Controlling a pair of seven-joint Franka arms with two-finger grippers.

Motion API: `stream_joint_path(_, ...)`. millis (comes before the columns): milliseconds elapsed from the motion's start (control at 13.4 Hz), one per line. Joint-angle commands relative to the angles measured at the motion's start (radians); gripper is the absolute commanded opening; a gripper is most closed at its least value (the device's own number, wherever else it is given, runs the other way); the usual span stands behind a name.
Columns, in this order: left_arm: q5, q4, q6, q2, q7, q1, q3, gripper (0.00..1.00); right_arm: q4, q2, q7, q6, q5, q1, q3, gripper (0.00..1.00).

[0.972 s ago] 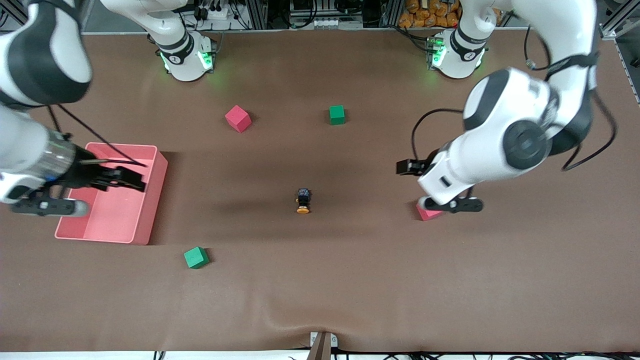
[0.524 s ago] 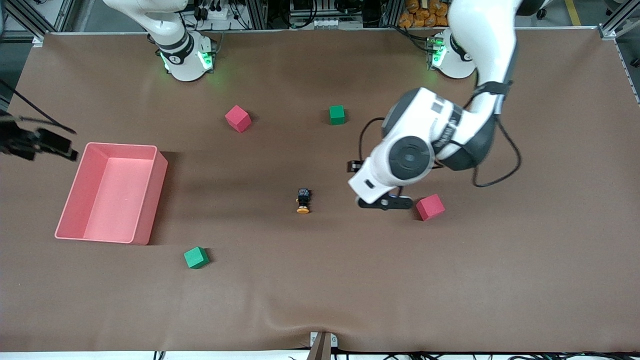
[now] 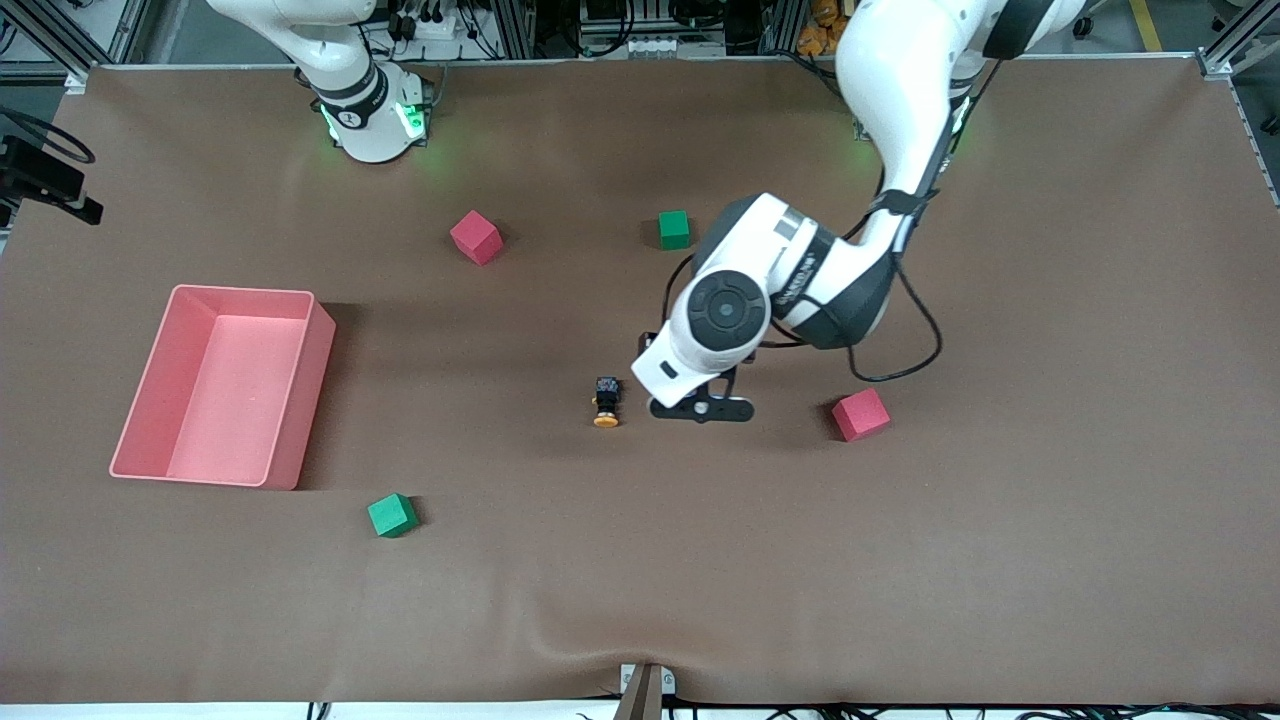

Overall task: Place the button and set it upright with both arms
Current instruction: 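Retract the right gripper while the left gripper reaches toward the button, then lower the left gripper around the button's blue base and close it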

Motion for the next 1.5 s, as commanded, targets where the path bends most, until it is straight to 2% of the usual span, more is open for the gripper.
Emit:
stream_joint_path(0,-0.015,0.038,0.031,0.048,-0.019,-0.045,0.021,1.0,-0.028,-0.012,0.005,-0.012,-0.017,0.016,-0.009,1.0)
stream_joint_path(299,-0.015,0.038,0.074,0.074,-0.023,-0.074,0.021,1.0,-0.031,0.011,0.005,-0.041,-0.017,0.004,-0.009,1.0)
stream_joint_path(972,-0.015,0.044,0.296,0.201,-0.114,-0.123,0.02,1.0,-0.025,0.026,0.006,-0.027,-0.012,0.001,-0.01,1.0)
stream_joint_path(1421,-0.017,0.044,0.384,0.215,-0.143,-0.126,0.012,1.0,-0.018,0.026,0.006,-0.017,-0.003,-0.005,-0.01,1.0)
